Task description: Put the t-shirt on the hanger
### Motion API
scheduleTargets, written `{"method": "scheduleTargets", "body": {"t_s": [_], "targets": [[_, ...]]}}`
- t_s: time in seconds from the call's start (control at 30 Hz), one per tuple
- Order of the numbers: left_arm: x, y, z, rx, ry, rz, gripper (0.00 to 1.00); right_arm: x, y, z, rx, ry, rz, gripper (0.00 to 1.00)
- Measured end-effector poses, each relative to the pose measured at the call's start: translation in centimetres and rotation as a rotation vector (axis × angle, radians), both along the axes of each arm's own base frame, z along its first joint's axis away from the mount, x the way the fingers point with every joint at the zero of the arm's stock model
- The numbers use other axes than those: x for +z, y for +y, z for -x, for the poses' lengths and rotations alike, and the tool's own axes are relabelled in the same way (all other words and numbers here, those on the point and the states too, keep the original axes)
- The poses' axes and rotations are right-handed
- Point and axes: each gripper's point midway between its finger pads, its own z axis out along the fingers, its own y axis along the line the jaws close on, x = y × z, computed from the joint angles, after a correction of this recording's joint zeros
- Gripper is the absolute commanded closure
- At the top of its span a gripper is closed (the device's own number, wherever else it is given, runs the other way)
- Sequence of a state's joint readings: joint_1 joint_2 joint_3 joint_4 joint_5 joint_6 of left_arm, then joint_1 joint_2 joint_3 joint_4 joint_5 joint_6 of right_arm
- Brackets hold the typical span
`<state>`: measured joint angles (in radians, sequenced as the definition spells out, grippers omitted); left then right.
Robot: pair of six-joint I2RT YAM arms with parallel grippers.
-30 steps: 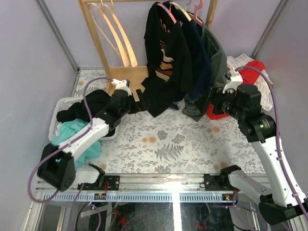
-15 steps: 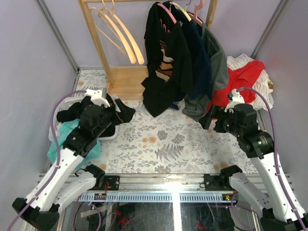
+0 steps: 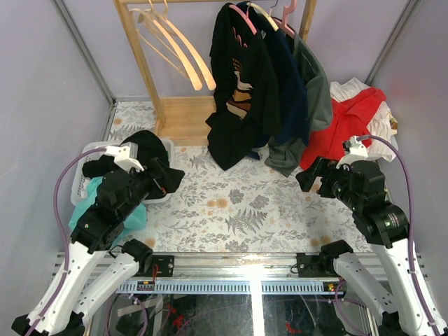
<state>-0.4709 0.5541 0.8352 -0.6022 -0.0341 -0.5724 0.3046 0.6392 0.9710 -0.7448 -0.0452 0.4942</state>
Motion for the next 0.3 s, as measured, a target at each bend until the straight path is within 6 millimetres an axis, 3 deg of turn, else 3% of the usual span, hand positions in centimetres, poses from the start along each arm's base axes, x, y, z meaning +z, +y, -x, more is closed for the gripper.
{"method": "scheduleTargets", "body": {"t_s": [0.3], "targets": [[0.6,1.3,0.5,0.042,-0.006,-0.031,0.00,1.4,0.6,-0.9,0.018,-0.050,-0.024,0.01]]}}
